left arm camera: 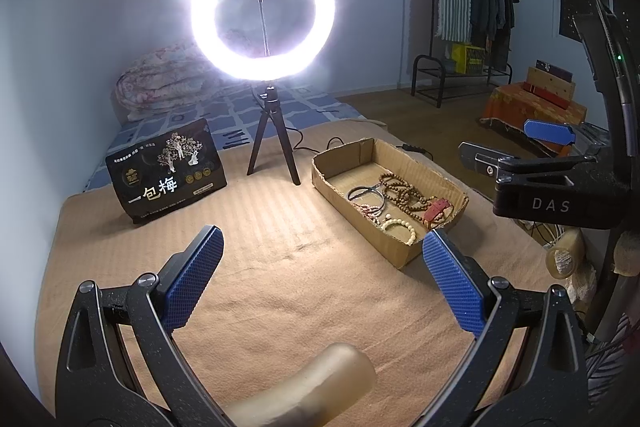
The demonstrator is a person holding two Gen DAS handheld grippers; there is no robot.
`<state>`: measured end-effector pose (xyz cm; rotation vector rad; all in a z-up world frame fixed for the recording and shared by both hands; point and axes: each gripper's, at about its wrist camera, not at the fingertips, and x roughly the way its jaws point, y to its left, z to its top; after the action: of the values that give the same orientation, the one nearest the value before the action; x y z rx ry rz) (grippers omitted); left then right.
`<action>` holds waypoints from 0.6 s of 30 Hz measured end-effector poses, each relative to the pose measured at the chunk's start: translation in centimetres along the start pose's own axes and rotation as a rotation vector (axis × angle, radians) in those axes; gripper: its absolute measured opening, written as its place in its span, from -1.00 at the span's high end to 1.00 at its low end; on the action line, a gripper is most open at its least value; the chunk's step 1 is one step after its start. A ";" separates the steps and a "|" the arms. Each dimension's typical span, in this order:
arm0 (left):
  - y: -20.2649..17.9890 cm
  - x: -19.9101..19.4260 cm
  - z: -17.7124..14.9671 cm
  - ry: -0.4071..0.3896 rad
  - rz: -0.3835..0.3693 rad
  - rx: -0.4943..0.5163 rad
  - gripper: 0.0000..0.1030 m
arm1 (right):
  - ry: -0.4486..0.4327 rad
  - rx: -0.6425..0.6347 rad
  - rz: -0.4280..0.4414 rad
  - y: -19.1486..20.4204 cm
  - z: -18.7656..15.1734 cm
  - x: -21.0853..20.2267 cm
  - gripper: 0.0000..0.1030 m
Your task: Organize jewelry
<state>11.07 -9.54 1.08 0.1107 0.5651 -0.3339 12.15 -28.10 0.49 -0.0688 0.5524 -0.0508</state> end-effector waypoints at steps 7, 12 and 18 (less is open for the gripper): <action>0.1 0.1 0.1 0.013 0.000 -0.021 -0.97 | 0.002 -0.003 0.000 0.0 0.0 0.0 -0.99; 0.2 0.1 0.1 0.017 0.002 -0.022 -0.97 | 0.001 -0.001 0.000 -0.1 -0.1 0.0 -0.99; 0.2 0.0 0.1 0.017 0.010 -0.026 -0.97 | 0.006 -0.009 0.003 0.0 -0.3 0.1 -0.99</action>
<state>11.22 -9.40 1.19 0.0917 0.5851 -0.3163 12.11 -28.09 0.18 -0.0770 0.5588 -0.0454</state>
